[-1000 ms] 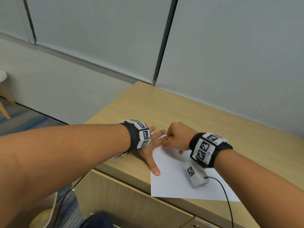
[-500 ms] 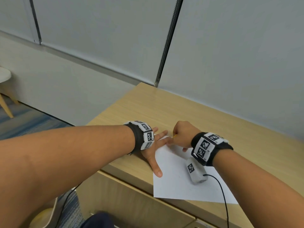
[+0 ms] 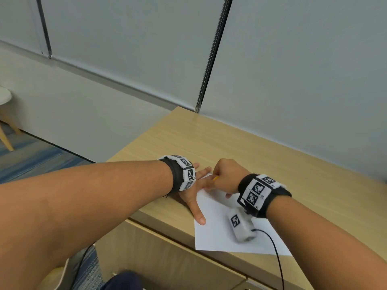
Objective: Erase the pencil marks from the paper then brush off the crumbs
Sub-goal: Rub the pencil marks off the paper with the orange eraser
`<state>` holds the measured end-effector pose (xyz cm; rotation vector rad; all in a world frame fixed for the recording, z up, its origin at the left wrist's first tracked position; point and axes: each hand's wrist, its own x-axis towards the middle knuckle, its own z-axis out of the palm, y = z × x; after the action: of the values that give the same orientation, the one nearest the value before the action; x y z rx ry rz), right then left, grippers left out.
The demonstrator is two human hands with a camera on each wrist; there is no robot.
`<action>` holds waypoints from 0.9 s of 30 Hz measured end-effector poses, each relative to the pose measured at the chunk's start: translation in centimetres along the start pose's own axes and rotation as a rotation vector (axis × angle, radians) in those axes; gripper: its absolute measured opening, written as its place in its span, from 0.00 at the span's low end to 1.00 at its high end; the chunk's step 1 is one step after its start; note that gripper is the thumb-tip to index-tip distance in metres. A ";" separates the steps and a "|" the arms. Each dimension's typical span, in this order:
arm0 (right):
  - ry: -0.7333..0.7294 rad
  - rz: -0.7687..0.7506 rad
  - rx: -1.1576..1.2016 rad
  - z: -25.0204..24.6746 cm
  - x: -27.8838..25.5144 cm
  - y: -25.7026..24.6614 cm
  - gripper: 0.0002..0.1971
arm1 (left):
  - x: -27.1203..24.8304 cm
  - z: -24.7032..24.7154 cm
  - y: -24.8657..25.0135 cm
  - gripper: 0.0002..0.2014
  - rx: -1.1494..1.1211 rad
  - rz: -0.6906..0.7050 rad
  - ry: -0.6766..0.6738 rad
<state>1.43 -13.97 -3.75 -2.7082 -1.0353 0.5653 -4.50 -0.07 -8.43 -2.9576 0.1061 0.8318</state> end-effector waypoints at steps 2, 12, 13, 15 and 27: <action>0.069 0.054 -0.025 -0.8 0.5 0.3 0.17 | 0.0 0.2 -0.1 0.72 -0.012 -0.004 0.036; 0.135 0.204 -0.125 -2.1 -3.1 4.8 0.19 | -0.5 -0.1 0.2 0.76 -0.022 -0.045 0.013; 0.115 0.224 -0.157 -1.8 -3.6 5.3 0.19 | -0.6 -0.1 0.3 0.76 -0.025 -0.049 0.016; 0.087 0.242 -0.177 -1.1 -4.2 6.1 0.19 | -1.0 -0.3 0.5 0.75 -0.033 -0.058 0.021; 0.104 0.081 -0.218 -0.2 -4.2 6.7 0.14 | -8.1 -1.8 3.1 0.52 0.050 0.017 -0.099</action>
<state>2.66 -21.78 -4.41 -2.9440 -1.0179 0.3364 -10.69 -2.88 -2.79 -2.8668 0.1450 0.9611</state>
